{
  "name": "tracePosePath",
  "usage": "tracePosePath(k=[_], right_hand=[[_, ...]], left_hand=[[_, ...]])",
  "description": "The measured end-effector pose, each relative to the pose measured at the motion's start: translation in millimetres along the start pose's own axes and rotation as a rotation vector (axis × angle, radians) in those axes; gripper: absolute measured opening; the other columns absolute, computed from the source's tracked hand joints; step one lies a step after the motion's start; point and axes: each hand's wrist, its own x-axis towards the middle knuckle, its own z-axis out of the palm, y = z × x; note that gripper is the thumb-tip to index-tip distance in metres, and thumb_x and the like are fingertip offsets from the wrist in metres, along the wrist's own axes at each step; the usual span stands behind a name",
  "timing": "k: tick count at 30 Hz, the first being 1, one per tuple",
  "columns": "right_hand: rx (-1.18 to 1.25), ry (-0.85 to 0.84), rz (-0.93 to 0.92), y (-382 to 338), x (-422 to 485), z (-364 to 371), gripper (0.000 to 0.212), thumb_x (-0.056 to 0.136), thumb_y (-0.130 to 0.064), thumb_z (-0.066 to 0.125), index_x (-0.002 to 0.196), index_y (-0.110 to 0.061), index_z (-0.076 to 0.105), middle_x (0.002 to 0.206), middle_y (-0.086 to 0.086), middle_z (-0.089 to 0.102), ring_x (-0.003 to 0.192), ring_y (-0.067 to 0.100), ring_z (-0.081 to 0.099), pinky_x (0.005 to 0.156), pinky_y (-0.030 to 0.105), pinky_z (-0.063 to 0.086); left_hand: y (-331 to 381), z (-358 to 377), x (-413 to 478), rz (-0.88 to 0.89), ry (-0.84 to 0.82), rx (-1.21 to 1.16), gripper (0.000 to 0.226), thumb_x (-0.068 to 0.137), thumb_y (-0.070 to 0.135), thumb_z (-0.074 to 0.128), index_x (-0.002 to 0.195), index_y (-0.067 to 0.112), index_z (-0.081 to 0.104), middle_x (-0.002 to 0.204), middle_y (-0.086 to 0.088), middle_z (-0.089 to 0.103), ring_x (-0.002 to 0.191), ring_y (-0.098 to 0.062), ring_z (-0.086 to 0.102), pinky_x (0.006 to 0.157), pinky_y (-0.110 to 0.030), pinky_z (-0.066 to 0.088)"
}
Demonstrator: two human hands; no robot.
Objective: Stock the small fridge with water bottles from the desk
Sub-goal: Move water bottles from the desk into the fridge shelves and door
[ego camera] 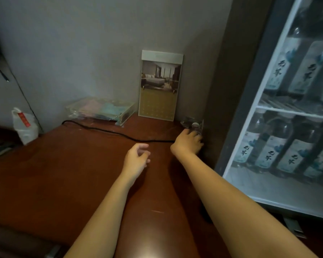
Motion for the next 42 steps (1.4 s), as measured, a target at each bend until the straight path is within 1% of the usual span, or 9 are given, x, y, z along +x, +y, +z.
tracePosePath(k=[8, 13, 18, 22, 25, 28, 33, 39, 42], right_hand=[[-0.221, 0.014, 0.079, -1, 34, 32, 0.065, 0.094, -0.017, 0.046, 0.148, -0.011, 0.010, 0.149, 0.030, 0.013, 0.132, 0.048, 0.026, 0.101, 0.051, 0.036], [-0.110, 0.016, 0.129, 4, 38, 32, 0.069, 0.097, -0.011, 0.044, 0.149, -0.012, 0.000, 0.146, 0.035, 0.020, 0.124, 0.046, 0.040, 0.094, 0.045, 0.043], [0.680, 0.047, 0.330, -7, 10, 27, 0.073, 0.087, -0.030, 0.060, 0.144, -0.010, 0.019, 0.139, 0.019, 0.042, 0.123, 0.038, 0.046, 0.098, 0.048, 0.045], [1.370, -0.045, 0.398, -21, -33, 31, 0.049, 0.086, -0.029, 0.060, 0.129, -0.017, 0.040, 0.120, 0.010, 0.056, 0.107, 0.030, 0.058, 0.092, 0.045, 0.050], [1.776, -0.315, 0.409, -17, -59, 28, 0.032, 0.090, -0.027, 0.055, 0.117, -0.013, 0.049, 0.102, 0.011, 0.059, 0.089, 0.027, 0.062, 0.067, 0.035, 0.055], [1.946, -0.653, 0.335, -8, -77, 22, 0.034, 0.089, -0.029, 0.045, 0.106, -0.003, 0.059, 0.096, 0.015, 0.065, 0.082, 0.023, 0.062, 0.060, 0.027, 0.052], [1.941, -0.967, 0.190, 4, -86, 20, 0.045, 0.087, -0.034, 0.039, 0.096, 0.002, 0.066, 0.085, 0.019, 0.065, 0.057, 0.022, 0.059, 0.049, 0.022, 0.050], [1.375, -0.897, -0.062, 13, -75, 5, 0.040, 0.089, -0.045, 0.050, 0.110, -0.013, 0.062, 0.084, 0.007, 0.068, 0.065, 0.019, 0.065, 0.061, 0.028, 0.056], [1.228, -0.786, -0.190, 16, -76, -2, 0.044, 0.085, -0.040, 0.061, 0.119, -0.014, 0.054, 0.092, 0.005, 0.070, 0.078, 0.016, 0.067, 0.072, 0.030, 0.052]], left_hand=[[-14, -18, 10, 0.049, 0.157, -0.015, 0.018, 0.093, 0.011, 0.050, 0.094, 0.027, 0.058, 0.087, 0.001, 0.062, 0.069, -0.012, 0.060, 0.069, -0.031, 0.048], [-13, -14, 11, 0.083, 0.146, 0.015, 0.017, 0.093, 0.011, 0.050, 0.095, 0.025, 0.059, 0.086, 0.001, 0.064, 0.067, -0.010, 0.061, 0.067, -0.029, 0.049], [-14, -11, 10, 0.084, 0.143, 0.066, 0.015, 0.093, 0.013, 0.050, 0.098, 0.021, 0.062, 0.083, 0.002, 0.064, 0.068, -0.011, 0.062, 0.069, -0.031, 0.051], [-10, -10, 4, -0.016, 0.102, -0.055, 0.022, 0.097, 0.019, 0.044, 0.112, 0.014, 0.060, 0.090, 0.003, 0.063, 0.076, -0.012, 0.063, 0.070, -0.026, 0.052], [-5, -11, 0, -0.169, 0.009, -0.324, 0.027, 0.099, 0.024, 0.040, 0.121, 0.012, 0.052, 0.105, -0.006, 0.060, 0.094, -0.020, 0.062, 0.078, -0.025, 0.052], [0, -12, -3, -0.219, -0.111, -0.518, 0.023, 0.099, 0.024, 0.042, 0.113, 0.011, 0.053, 0.100, -0.008, 0.061, 0.092, -0.018, 0.061, 0.079, -0.026, 0.050], [3, -16, -6, -0.160, -0.193, -0.677, 0.021, 0.096, 0.027, 0.046, 0.104, 0.011, 0.056, 0.075, -0.001, 0.066, 0.059, -0.006, 0.060, 0.053, -0.019, 0.049], [9, -25, -7, -0.074, -0.079, -0.656, 0.037, 0.088, 0.026, 0.056, 0.122, 0.013, 0.048, 0.109, -0.010, 0.067, 0.097, -0.023, 0.066, 0.084, -0.035, 0.053], [15, -26, -12, -0.048, -0.058, -0.636, 0.044, 0.081, 0.027, 0.060, 0.121, 0.014, 0.047, 0.110, -0.010, 0.065, 0.096, -0.022, 0.066, 0.084, -0.035, 0.054]])
